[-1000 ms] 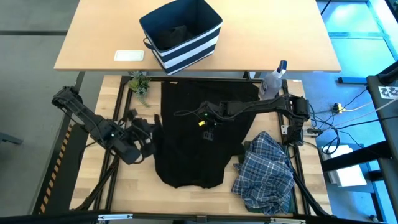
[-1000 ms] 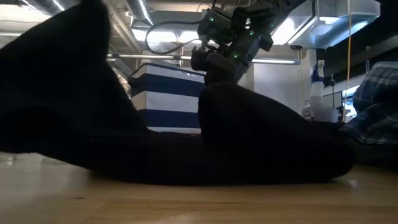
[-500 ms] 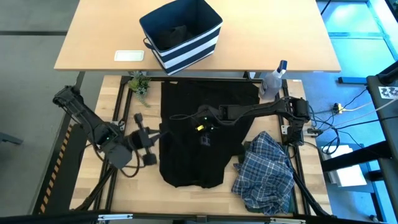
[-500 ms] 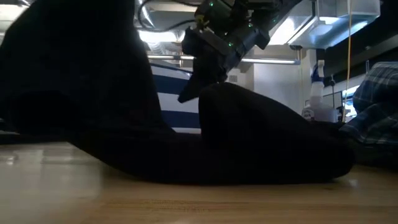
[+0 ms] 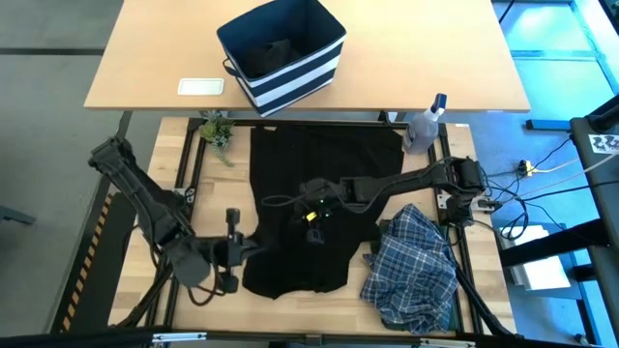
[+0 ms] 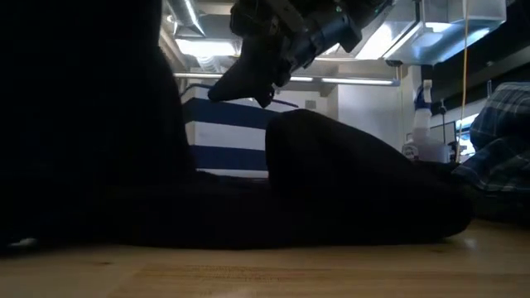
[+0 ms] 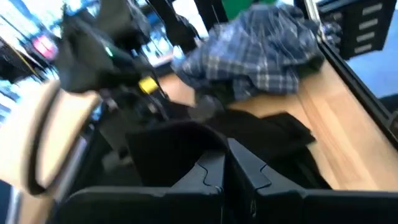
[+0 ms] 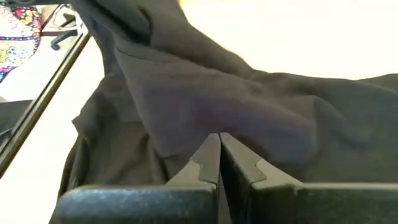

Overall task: Fold Laundry from Bin
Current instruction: Fold the black shirt

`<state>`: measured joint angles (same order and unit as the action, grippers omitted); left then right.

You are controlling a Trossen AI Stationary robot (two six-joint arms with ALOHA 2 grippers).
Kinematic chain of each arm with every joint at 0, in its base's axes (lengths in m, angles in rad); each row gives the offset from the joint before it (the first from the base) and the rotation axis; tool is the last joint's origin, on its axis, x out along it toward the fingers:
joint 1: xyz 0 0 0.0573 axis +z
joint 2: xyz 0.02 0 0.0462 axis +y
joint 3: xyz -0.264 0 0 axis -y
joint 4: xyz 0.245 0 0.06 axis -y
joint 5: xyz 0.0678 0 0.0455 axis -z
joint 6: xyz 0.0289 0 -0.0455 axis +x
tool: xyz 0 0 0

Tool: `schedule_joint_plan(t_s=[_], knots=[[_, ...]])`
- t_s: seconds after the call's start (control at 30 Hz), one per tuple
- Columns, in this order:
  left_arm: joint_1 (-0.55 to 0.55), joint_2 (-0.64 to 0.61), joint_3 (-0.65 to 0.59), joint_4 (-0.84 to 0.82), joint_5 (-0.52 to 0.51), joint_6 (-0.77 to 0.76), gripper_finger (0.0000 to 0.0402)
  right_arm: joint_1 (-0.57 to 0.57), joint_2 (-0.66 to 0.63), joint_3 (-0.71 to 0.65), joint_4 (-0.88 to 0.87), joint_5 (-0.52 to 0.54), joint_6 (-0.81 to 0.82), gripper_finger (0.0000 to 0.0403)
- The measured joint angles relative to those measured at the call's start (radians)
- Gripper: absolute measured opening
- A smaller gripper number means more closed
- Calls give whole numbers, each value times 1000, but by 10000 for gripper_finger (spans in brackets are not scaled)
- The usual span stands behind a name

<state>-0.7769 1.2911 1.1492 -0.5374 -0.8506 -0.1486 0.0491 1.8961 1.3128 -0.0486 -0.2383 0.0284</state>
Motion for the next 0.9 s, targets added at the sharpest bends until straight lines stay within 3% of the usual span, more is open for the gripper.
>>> schedule_joint_plan(t_s=[0.17, 0.37, 0.6, 0.9], knots=[[-45, 64, 0, -34, 4, -135, 0, 6, 0, 0, -5, 29, 0, 12], [-42, 137, 0, 58, 15, -81, 0, -7, 0, 0, -7, 71, -25, 12], [41, 247, -1, 89, 176, -69, 0, -32, -30, 60, -161, 83, -69, 12], [136, 429, -2, 283, 405, 28, 0, -30, -197, 132, -354, 257, -161, 12]])
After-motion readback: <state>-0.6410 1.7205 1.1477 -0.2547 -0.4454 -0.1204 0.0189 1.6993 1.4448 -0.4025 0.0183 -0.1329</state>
